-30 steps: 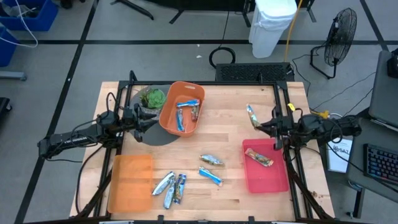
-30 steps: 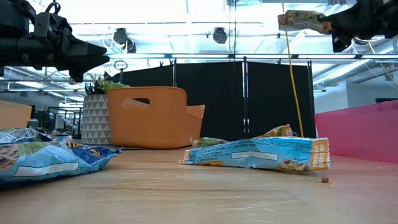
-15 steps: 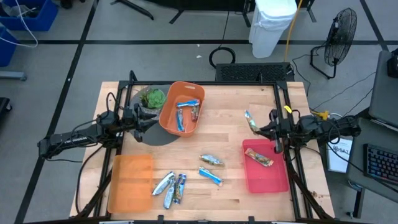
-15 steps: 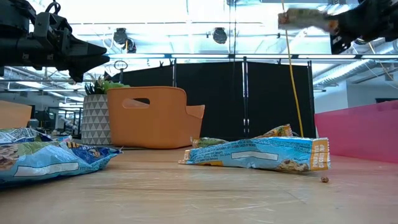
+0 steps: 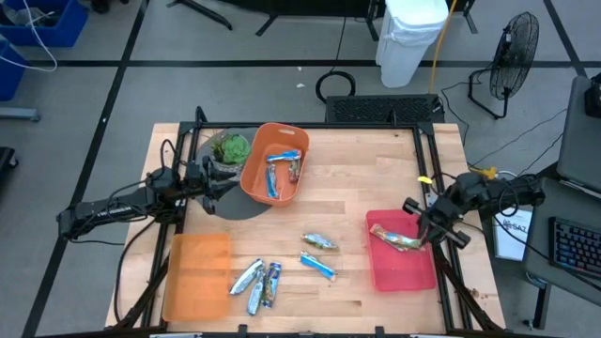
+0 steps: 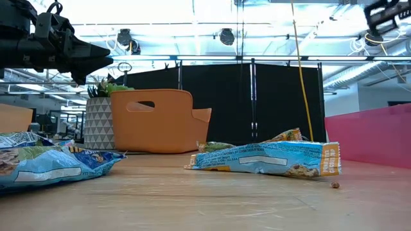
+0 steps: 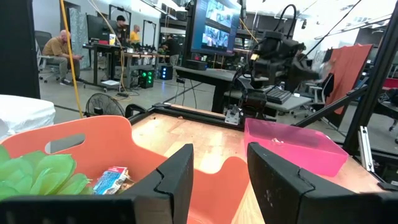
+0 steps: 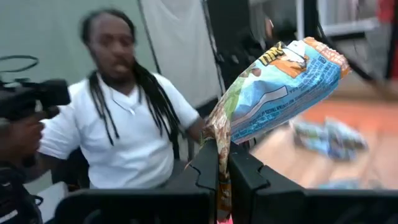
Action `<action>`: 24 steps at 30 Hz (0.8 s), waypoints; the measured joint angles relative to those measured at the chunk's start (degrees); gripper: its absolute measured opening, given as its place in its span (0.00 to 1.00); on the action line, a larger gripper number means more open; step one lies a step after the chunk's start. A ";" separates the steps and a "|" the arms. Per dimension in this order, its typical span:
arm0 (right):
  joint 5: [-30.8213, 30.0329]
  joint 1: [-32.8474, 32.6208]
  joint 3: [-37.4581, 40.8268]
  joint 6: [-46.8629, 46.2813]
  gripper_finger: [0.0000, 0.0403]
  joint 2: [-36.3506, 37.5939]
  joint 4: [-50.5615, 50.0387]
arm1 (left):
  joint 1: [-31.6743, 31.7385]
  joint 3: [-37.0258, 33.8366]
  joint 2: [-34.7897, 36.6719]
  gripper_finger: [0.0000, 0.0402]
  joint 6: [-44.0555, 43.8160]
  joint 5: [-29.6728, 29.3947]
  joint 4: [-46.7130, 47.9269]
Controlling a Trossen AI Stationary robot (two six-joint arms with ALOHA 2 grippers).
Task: Pick and place Granola Bars by type
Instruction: Put the yellow granola bar into the red bin
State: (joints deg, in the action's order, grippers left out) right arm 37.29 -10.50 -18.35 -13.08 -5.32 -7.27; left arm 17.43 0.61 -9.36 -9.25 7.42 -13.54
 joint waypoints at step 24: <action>-18.52 -9.39 -9.46 -30.65 0.00 -19.90 -29.99 | 0.02 -0.01 0.02 0.38 -0.01 0.00 0.00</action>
State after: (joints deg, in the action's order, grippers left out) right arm 18.77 -19.89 -27.81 -43.73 -25.21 -37.27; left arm 17.45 0.60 -9.34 -9.26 7.42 -13.54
